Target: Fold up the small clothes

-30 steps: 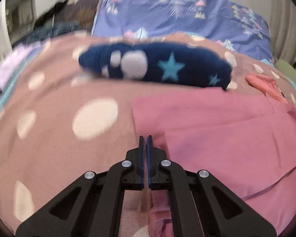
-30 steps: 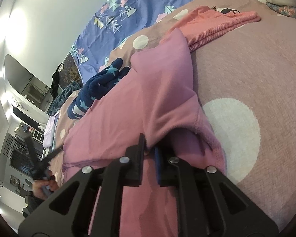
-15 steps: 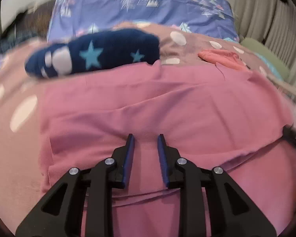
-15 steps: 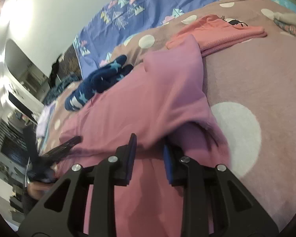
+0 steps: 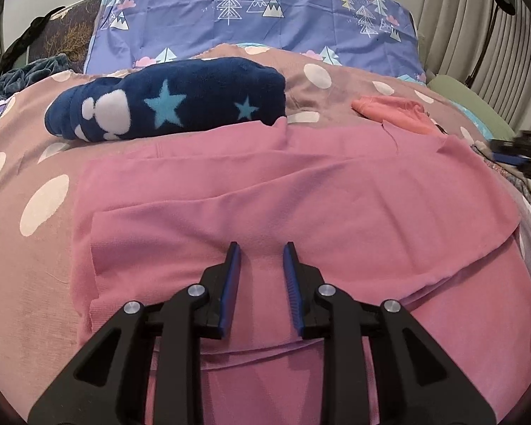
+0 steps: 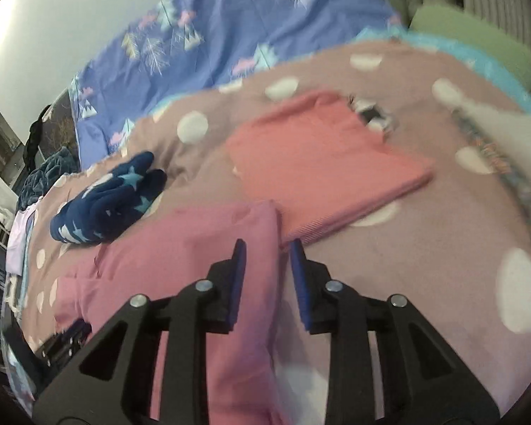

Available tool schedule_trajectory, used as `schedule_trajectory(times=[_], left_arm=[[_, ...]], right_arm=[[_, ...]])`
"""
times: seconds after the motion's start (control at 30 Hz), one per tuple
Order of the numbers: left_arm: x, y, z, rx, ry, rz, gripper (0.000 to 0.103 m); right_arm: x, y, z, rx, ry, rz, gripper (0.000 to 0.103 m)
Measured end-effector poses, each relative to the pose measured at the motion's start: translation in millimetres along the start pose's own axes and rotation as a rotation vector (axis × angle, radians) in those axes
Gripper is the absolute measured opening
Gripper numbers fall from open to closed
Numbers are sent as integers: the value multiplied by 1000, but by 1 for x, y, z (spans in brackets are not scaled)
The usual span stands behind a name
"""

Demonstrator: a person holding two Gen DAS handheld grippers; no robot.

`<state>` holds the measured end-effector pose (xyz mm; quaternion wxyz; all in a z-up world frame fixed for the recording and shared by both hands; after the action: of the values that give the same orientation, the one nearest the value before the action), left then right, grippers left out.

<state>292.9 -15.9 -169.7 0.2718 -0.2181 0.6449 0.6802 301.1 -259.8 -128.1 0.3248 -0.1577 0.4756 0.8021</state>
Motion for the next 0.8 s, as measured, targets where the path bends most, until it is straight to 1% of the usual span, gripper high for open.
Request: schedule_trajectory(times=[0.03,0.07,0.1,0.13,0.17,0.2,0.23,0.27,0.3,0.33,0.37,0.4,0.43,0.5,0.53,0.57,0.6,0.63,0.67,0.7,0.73,0.77,0.8], left_arm=[[0,0,0,4,3,1,27],[0,0,1,6,5,2,27],[0,0,1,7,6,2,27],[0,0,1,6,5,2,27],[0,0,1,6,5,3,27],[0,0,1,6,6,3,27],[0,0,1,7,7,3,27],[0,0,1,7,6,3,27],[0,0,1,8,7,3,27],[0,0,1,9,7,3,27],[0,0,1,6,7,3,27],[0,0,1,7,7,3,27],[0,0,1,7,6,4,27],[0,0,2,8,6,4,27],[0,0,2,8,7,4,27],[0,0,2,8,7,4,27],[0,0,2,8,7,4,27],[0,0,2,9,7,4,27],[0,0,2,9,7,4,27],[0,0,2,9,7,4,27],[-1,0,2,9,8,4,27],[-1,0,2,10,8,4,27],[-1,0,2,11,9,4,27]], right_arm=[[-2,-9,0,-9,5,20,29],[-4,-21,2,3,18,40,40],[-5,-30,4,17,34,56,47],[-5,-36,5,24,54,68,50],[-4,-44,8,66,97,78,39],[-3,-47,11,122,142,73,24],[1,-47,13,175,179,61,1],[-1,-40,12,218,212,18,0],[-5,-30,7,231,198,-30,0],[-9,-24,-1,238,167,-58,0],[-13,-19,-17,206,95,-63,0],[-16,-15,-32,225,39,-73,0],[-17,-11,-41,220,16,-76,0],[-16,-6,-46,78,-11,-55,0],[-14,-3,-45,47,-15,-50,6],[-12,-1,-40,23,-14,-42,22],[-11,-1,-35,3,-6,-34,36],[-8,-3,-30,-23,3,-25,57],[-5,-8,-22,-49,16,0,55],[-1,-15,-16,-59,36,35,46],[3,-20,-13,-48,54,56,1],[6,-29,-12,24,86,84,3],[7,-30,-13,51,88,62,3]])
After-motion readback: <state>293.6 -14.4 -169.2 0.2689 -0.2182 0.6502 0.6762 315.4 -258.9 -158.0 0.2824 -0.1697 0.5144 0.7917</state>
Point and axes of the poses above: each gripper's, at about its wrist camera, not at the fingertips, and y roughly against the way its jaws point, z to its left, x to its underside, the point moved 2 cm from there along -y, roughly the way its jaws point, and after that the axes turned 14 degrees about -x, right-handed, at the moved point
